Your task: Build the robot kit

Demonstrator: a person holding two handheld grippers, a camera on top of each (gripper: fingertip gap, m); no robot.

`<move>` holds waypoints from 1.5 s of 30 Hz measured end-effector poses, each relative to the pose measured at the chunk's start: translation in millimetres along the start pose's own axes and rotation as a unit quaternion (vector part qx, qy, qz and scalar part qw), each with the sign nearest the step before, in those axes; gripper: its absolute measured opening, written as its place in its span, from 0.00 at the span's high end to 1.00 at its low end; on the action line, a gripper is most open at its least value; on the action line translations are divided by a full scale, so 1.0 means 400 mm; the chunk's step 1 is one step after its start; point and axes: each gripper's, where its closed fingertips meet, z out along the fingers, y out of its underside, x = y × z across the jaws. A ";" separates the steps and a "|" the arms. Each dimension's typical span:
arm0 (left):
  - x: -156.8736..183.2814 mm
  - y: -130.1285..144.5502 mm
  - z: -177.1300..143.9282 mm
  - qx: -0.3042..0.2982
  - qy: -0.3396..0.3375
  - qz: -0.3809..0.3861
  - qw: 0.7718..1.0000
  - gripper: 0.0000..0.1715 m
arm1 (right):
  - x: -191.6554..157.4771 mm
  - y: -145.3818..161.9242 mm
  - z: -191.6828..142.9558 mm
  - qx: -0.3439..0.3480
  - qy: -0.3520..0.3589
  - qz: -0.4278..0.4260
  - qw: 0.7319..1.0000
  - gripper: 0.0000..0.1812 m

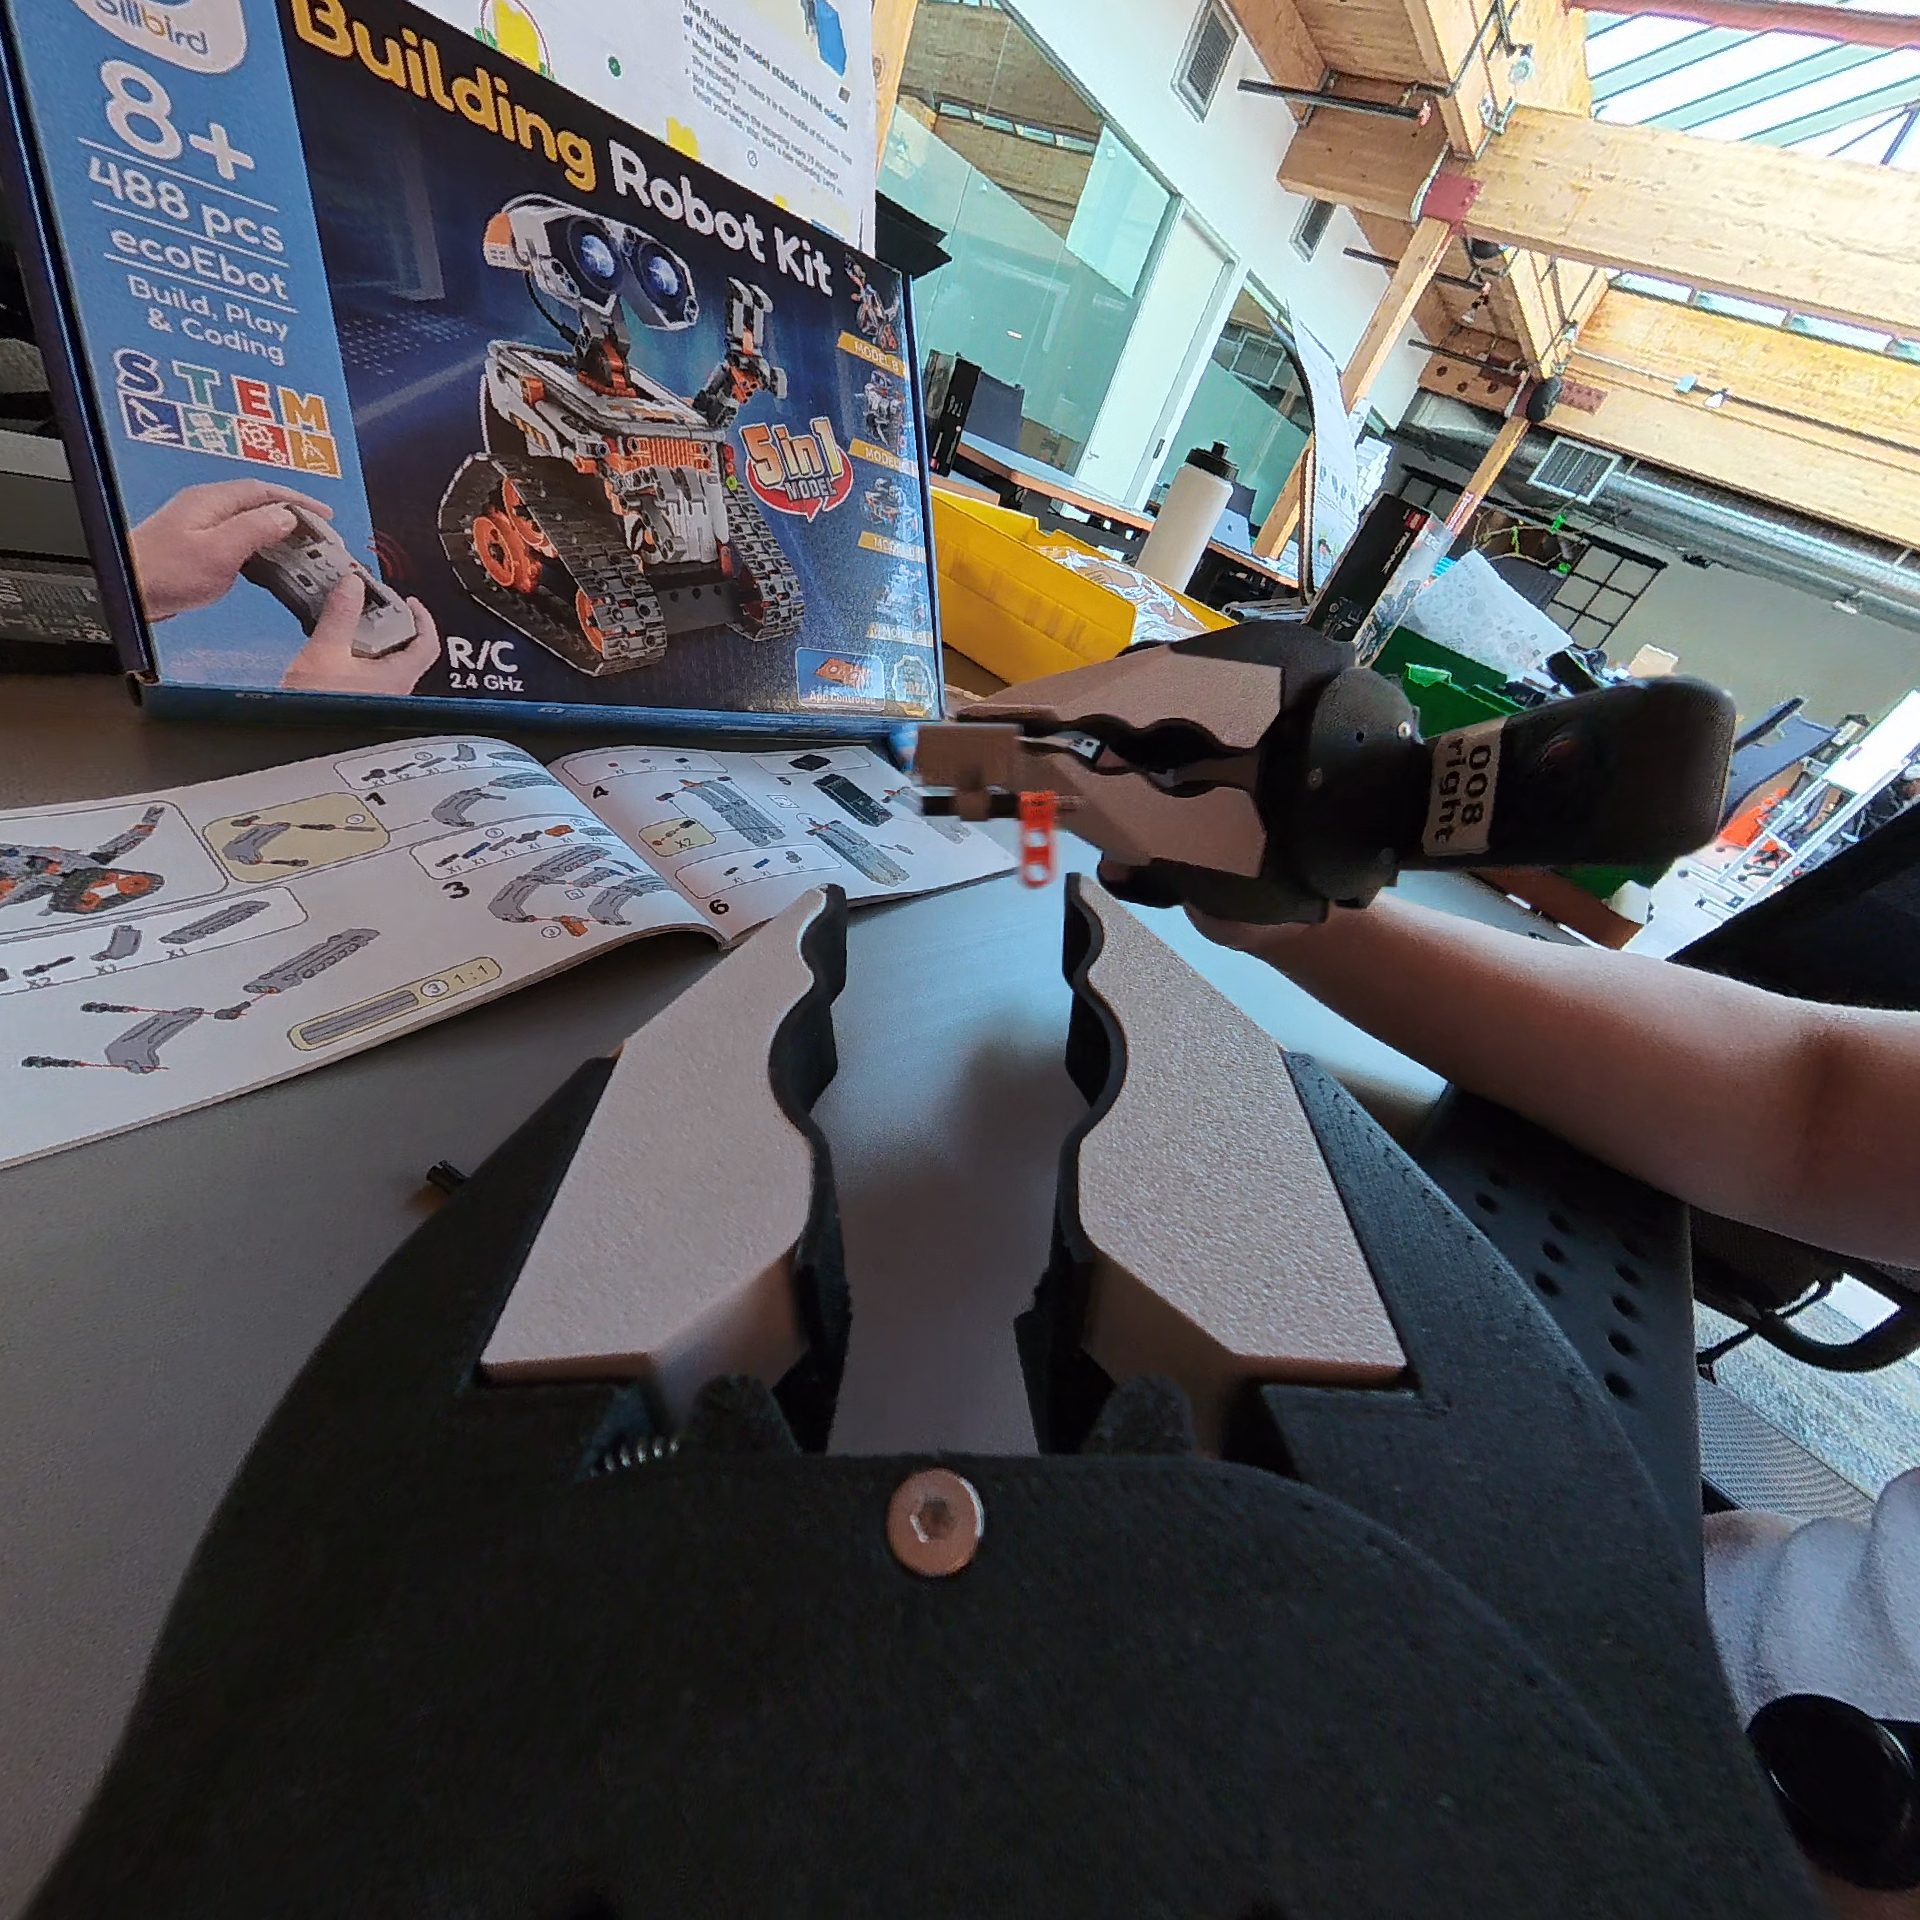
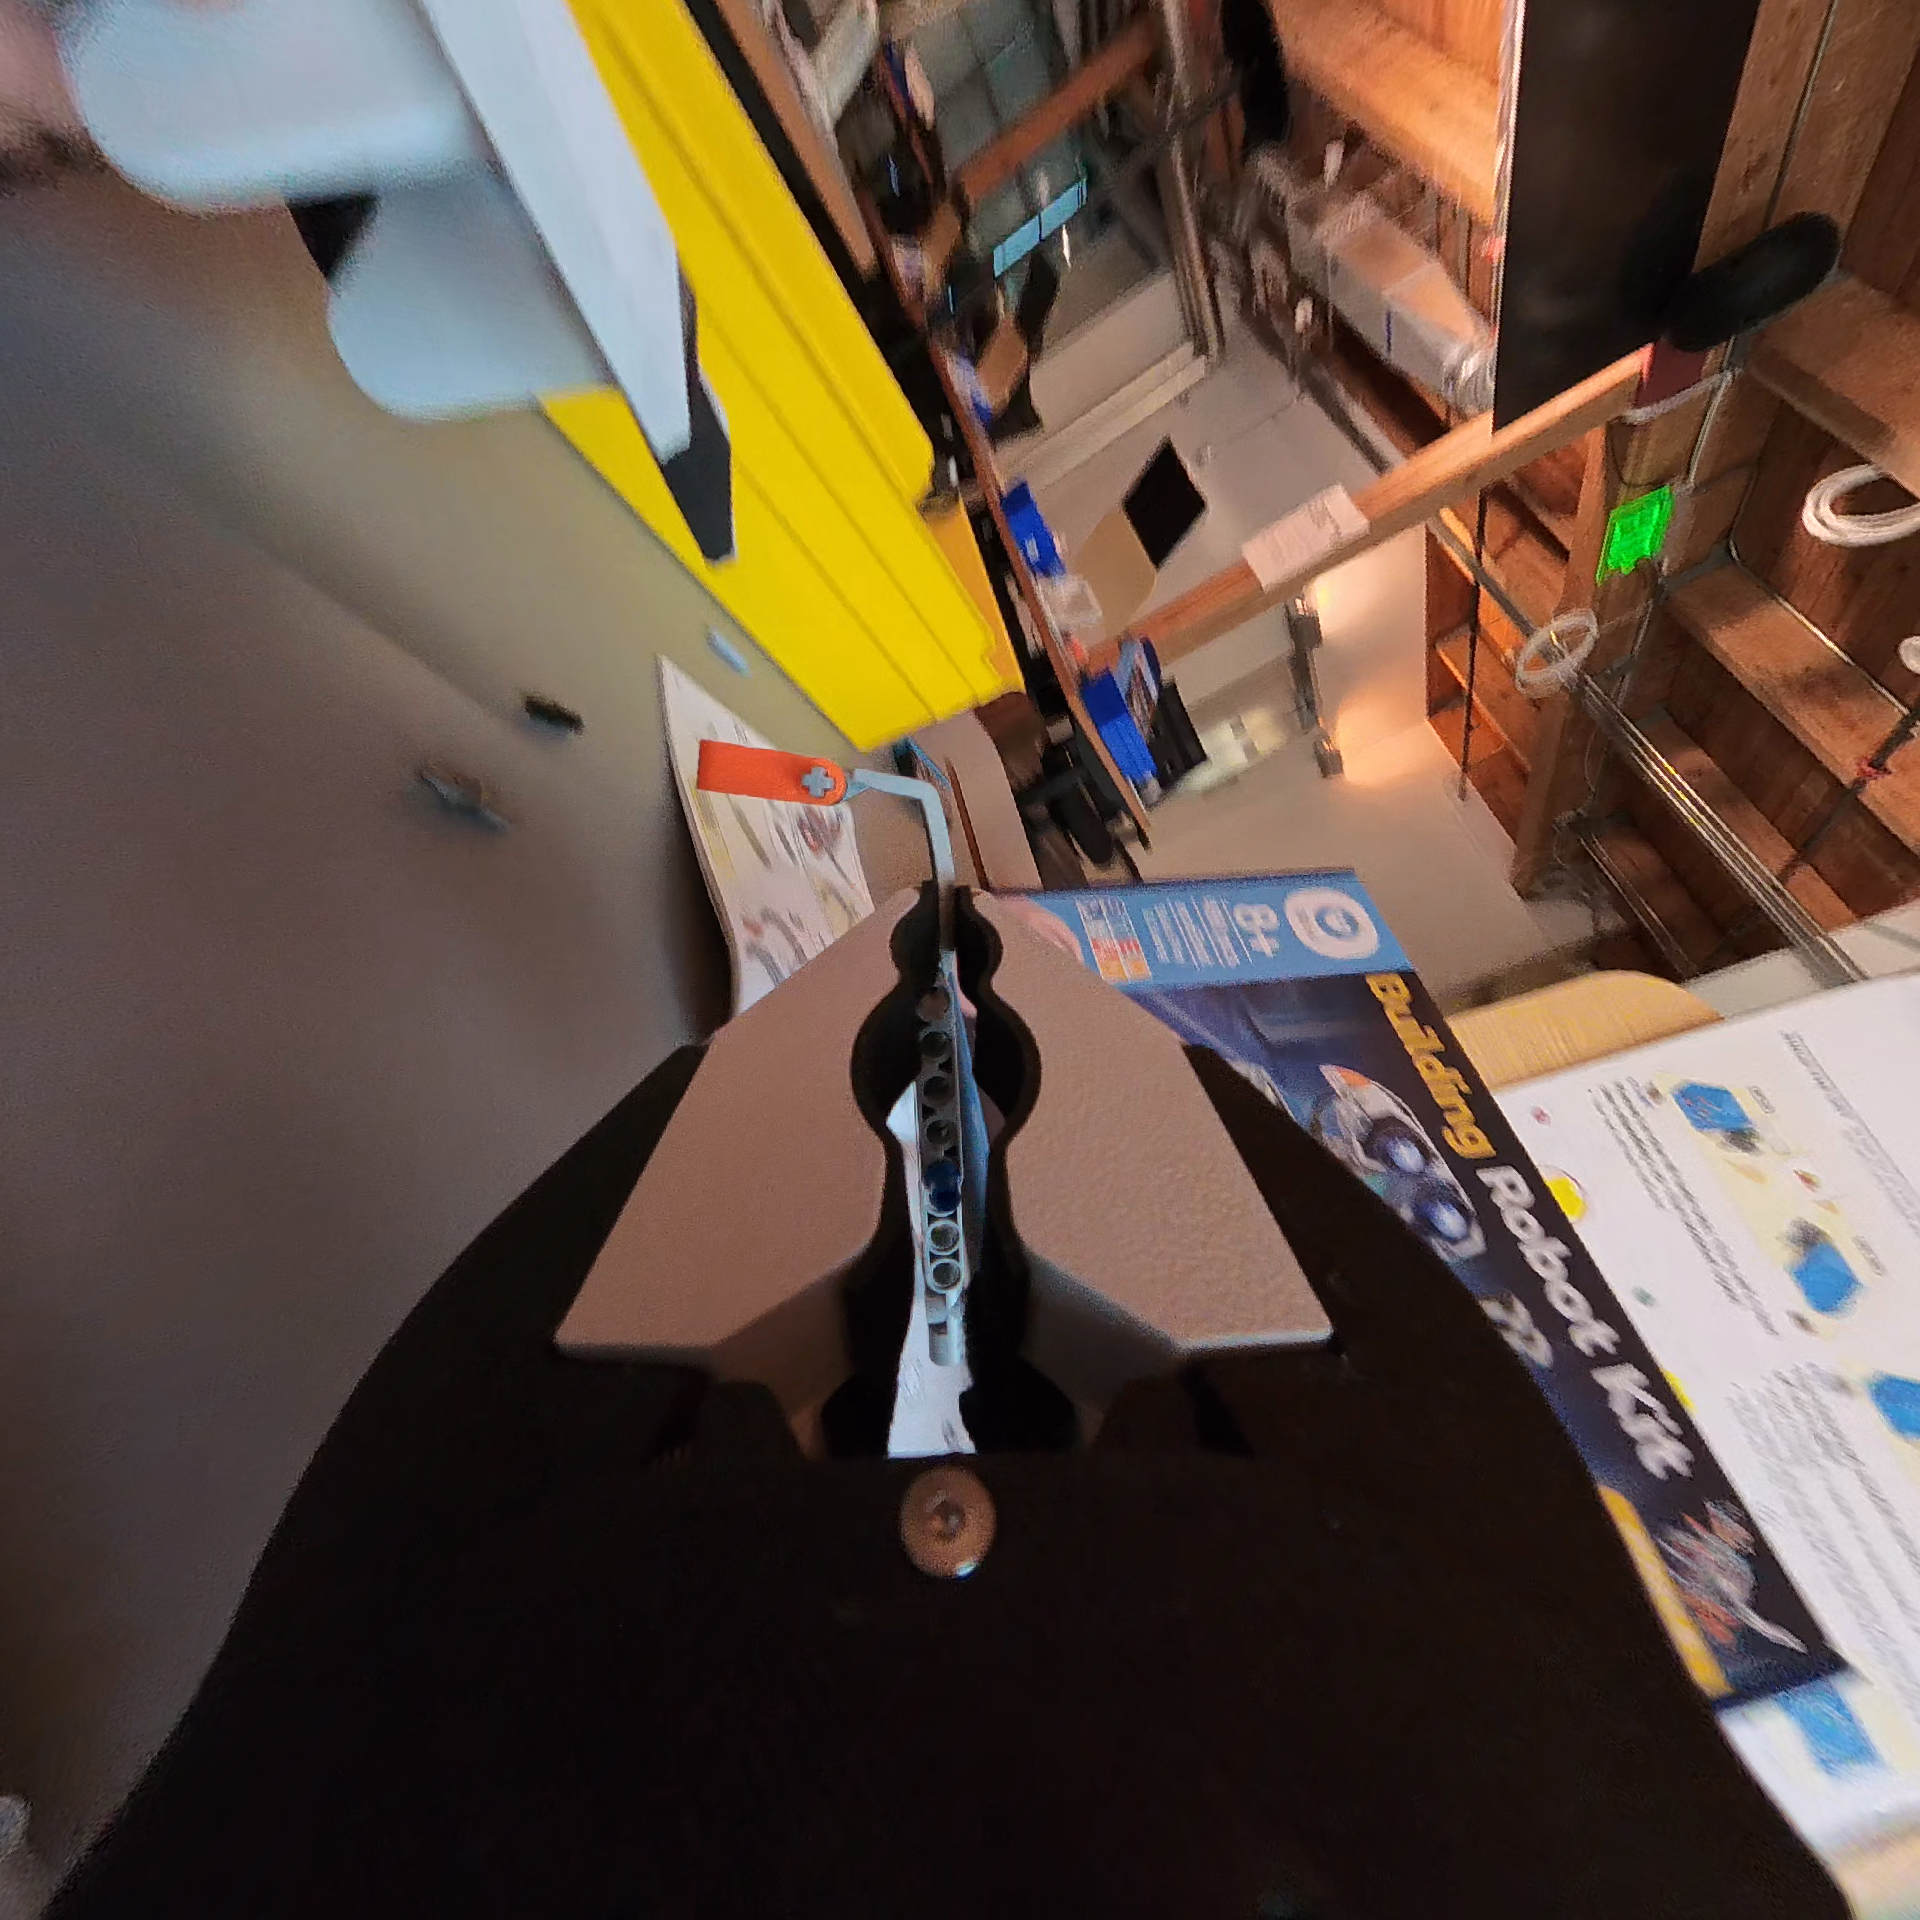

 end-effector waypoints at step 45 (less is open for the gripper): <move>0.003 -0.002 -0.001 0.002 0.004 0.000 1.000 0.76 | 0.063 0.003 -0.024 0.053 0.021 0.139 0.989 1.00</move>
